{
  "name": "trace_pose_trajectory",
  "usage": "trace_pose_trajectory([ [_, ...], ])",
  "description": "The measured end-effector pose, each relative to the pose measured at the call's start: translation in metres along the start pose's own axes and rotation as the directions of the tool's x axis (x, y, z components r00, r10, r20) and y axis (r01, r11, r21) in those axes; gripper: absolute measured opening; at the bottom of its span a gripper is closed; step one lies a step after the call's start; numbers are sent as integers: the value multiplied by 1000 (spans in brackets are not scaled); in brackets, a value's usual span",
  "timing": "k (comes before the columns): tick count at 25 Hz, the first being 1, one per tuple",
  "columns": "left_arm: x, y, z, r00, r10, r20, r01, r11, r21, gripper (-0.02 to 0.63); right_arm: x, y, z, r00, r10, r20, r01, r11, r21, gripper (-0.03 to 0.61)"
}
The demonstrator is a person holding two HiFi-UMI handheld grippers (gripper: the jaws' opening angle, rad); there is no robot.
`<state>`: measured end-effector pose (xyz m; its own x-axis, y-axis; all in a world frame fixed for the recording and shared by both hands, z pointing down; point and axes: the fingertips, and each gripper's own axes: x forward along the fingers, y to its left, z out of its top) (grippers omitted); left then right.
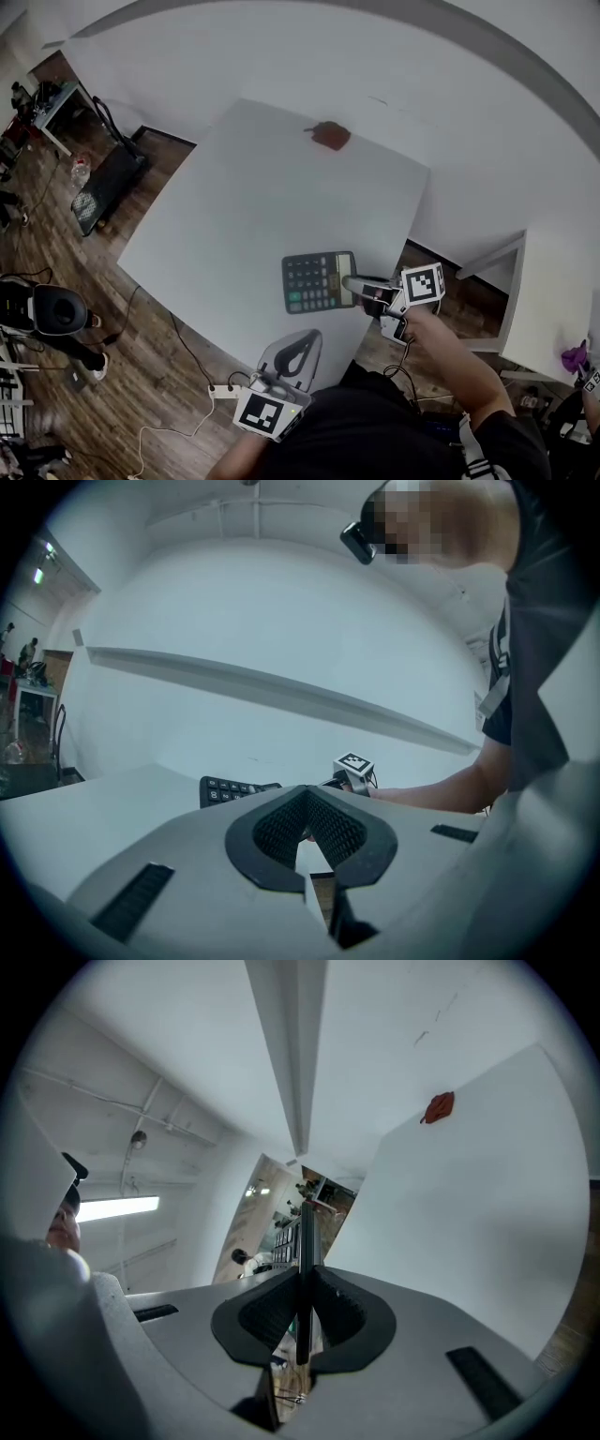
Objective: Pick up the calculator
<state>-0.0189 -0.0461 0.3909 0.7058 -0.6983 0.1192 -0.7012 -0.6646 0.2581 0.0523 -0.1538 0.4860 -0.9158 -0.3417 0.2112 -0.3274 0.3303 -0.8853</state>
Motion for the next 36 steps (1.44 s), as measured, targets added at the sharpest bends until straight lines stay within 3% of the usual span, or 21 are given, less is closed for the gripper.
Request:
trace_pose_trajectory([
  [6, 3, -17, 15, 998, -49, 34, 47, 998, 51, 6, -25, 44, 10, 994, 38, 101, -37, 999, -3, 51],
  [11, 2, -29, 6, 998, -59, 26, 58, 997, 57, 6, -41, 63, 5, 989, 51, 136, -48, 999, -21, 51],
  [36, -12, -43, 15, 996, -89, 29, 86, 993, 84, 6, -54, 86, -9, 974, 53, 222, -57, 998, 11, 51],
])
